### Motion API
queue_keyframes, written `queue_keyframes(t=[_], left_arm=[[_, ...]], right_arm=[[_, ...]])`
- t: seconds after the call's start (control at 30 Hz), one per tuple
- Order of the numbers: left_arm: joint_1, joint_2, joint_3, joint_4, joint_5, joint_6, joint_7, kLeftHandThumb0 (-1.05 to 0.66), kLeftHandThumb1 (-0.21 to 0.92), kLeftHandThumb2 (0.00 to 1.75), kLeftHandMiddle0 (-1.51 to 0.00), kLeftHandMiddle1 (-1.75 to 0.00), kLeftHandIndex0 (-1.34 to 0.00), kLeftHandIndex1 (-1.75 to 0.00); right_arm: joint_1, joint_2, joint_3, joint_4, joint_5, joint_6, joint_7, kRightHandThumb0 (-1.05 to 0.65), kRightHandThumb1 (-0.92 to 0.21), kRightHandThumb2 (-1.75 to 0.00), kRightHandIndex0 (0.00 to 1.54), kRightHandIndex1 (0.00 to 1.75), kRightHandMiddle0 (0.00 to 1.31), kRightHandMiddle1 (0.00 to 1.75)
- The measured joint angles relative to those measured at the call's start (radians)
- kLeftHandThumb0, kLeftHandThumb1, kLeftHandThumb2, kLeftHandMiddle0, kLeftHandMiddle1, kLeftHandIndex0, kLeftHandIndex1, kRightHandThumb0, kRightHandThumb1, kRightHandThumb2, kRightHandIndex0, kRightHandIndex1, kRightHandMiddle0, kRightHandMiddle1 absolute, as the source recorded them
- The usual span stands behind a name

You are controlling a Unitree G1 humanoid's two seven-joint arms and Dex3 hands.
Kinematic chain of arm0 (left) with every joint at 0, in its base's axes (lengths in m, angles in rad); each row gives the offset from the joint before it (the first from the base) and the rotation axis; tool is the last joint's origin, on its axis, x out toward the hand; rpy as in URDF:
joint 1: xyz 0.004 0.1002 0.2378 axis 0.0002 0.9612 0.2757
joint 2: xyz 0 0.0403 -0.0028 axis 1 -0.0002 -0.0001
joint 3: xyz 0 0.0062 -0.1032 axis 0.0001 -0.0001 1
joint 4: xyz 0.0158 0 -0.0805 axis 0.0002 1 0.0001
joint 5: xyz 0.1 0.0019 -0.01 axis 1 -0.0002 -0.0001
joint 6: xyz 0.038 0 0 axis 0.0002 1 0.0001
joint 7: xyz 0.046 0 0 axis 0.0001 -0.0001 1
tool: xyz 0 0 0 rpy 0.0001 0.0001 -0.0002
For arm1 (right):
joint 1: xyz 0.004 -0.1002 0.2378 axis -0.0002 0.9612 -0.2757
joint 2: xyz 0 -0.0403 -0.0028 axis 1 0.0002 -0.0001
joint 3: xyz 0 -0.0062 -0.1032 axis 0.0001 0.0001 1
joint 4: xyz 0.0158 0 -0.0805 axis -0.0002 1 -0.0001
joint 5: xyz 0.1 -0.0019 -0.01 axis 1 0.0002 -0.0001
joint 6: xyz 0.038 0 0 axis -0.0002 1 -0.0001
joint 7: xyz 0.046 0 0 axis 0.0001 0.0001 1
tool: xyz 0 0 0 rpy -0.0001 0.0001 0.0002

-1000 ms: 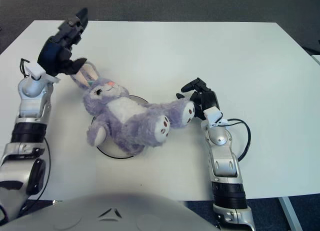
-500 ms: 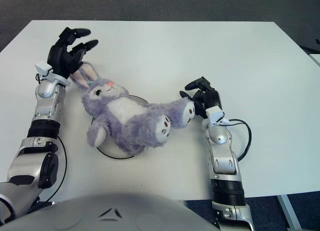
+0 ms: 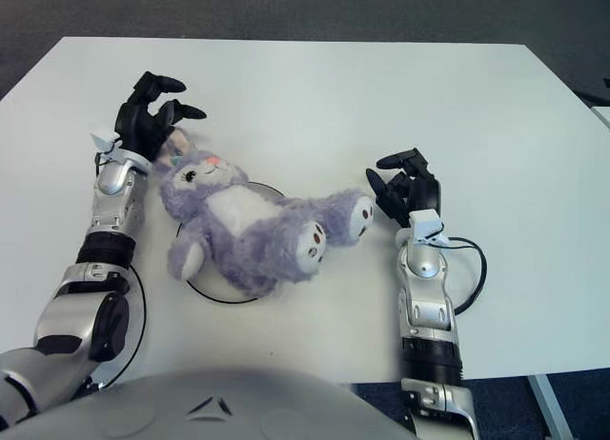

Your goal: Put the doll into the plate.

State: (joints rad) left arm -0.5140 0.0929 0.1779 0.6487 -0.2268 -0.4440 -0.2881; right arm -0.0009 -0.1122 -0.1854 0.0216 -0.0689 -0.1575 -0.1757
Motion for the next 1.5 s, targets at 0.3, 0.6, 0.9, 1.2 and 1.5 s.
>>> queue_keyframes(t=[0.3,0.6,0.9,1.2,1.5], left_arm=[[-0.02,-0.024,-0.003,0.055,0.024,-0.035,0.038,-0.35,0.92,0.33,-0.78,-1.54,-0.4,-1.54],[-0.057,-0.034,0.007,0.167,0.037,-0.07,0.053,-0.35,0.92,0.36,-0.8,-1.52,-0.37,-1.57],[-0.158,-0.037,0.053,0.377,0.02,-0.126,0.031,-0.35,0.92,0.37,-0.81,-1.52,-0.35,-1.59],[-0.175,-0.042,0.067,0.42,0.016,-0.158,0.005,-0.35,0.92,0.38,-0.8,-1.55,-0.35,-1.59],[-0.18,-0.047,0.074,0.432,0.016,-0.168,-0.003,-0.35,0.92,0.38,-0.79,-1.56,-0.35,-1.6]], right_arm=[[-0.013,-0.001,-0.011,0.004,0.006,0.002,-0.002,-0.36,-0.92,-0.33,0.76,1.75,0.41,1.54],[-0.019,-0.004,-0.016,0.008,0.008,0.003,-0.002,-0.36,-0.92,-0.35,0.78,1.75,0.38,1.57],[-0.039,-0.007,-0.034,0.034,0.021,0.005,-0.003,-0.36,-0.87,-0.48,0.79,1.75,0.35,1.63],[-0.072,-0.012,-0.06,0.098,0.041,-0.013,-0.003,-0.36,-0.82,-0.6,0.8,1.75,0.32,1.69],[-0.089,-0.02,-0.066,0.14,0.048,-0.043,-0.003,-0.36,-0.81,-0.61,0.81,1.75,0.32,1.7]])
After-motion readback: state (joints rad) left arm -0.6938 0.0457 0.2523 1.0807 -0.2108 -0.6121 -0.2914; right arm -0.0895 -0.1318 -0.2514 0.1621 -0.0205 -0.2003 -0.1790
